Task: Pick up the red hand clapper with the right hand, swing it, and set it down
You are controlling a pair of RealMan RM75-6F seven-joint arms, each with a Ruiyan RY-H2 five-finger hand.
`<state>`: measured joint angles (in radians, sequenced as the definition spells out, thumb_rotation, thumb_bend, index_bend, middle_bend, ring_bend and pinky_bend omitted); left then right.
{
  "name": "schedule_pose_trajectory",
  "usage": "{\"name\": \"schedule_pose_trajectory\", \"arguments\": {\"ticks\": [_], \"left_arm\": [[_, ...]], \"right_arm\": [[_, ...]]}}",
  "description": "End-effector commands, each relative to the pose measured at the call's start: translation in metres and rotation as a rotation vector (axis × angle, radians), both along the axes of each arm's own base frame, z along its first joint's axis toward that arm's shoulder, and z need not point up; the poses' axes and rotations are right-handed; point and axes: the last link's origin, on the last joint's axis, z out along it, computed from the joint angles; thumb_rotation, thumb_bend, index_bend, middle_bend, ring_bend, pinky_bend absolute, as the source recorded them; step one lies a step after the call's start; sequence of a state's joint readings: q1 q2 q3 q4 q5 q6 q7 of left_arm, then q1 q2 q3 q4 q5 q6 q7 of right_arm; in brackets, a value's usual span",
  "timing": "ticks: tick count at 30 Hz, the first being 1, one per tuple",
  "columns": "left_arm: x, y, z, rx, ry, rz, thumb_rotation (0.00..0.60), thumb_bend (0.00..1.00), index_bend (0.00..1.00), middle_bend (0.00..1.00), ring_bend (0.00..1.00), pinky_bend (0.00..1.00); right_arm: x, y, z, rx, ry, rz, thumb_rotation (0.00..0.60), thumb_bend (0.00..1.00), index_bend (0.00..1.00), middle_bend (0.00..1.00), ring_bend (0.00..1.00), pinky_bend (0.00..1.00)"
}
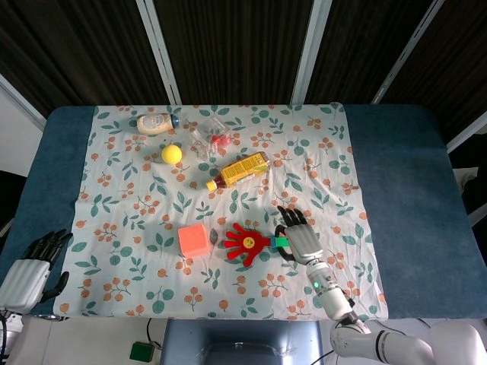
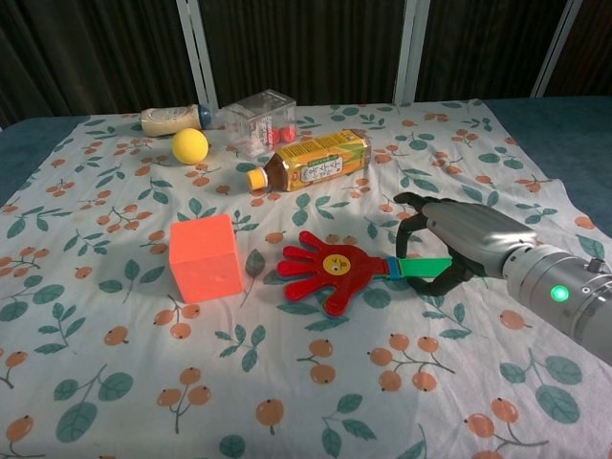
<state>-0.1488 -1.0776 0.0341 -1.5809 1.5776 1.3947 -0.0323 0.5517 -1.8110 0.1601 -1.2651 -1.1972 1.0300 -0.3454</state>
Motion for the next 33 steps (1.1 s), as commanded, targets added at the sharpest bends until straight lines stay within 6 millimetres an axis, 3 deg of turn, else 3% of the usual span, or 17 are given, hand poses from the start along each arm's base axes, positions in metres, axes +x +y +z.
{"name": "schedule_pose_trajectory", "arguments": {"ticks": [1,6,11,19,26,33], "left_arm": [[0.0001,-0.0002,-0.0001,0.0,0.001,-0.001,0.6,0.47,0.0,0.03,0.04,0.14],[0.0001,-0.0005,0.0003,0.002,0.0,-0.001,0.6,0.47,0.0,0.03,0.04,0.14],[-0.0002,-0.001,0.0007,0.004,0.0,0.0,0.6,0.47,0.0,0.03,0.04,0.14],[0.0001,-0.0022,0.001,0.01,0.002,-0.001,0.6,0.47,0.0,0.03,0.04,0.14],[0.0003,-0.002,0.0006,0.009,0.003,0.001,0.6,0.47,0.0,0.03,0.04,0.14],[-0.0005,-0.0035,0.0014,0.011,0.005,0.004,0.6,0.47,0.0,0.03,0.04,0.14]], "right_arm": [[0.0002,0.0002,-0.0002,-0.002,0.0,0.002,0.6,0.43,0.63,0.08,0.0,0.0],[0.0019,-0.0002,0.0001,-0.014,-0.015,0.008,0.6,0.43,0.7,0.22,0.0,0.0],[0.0041,-0.0005,0.002,-0.032,-0.065,0.017,0.6,0.45,0.76,0.37,0.15,0.05],[0.0072,0.0002,0.0078,-0.051,-0.159,0.026,0.6,0.48,0.82,0.53,0.45,0.49],[0.0034,-0.0007,0.0067,-0.036,-0.2,-0.005,0.6,0.49,0.84,0.58,0.56,0.64],[0.0059,-0.0012,0.0094,-0.035,-0.36,-0.05,0.6,0.51,0.93,0.71,0.71,0.78]]}}
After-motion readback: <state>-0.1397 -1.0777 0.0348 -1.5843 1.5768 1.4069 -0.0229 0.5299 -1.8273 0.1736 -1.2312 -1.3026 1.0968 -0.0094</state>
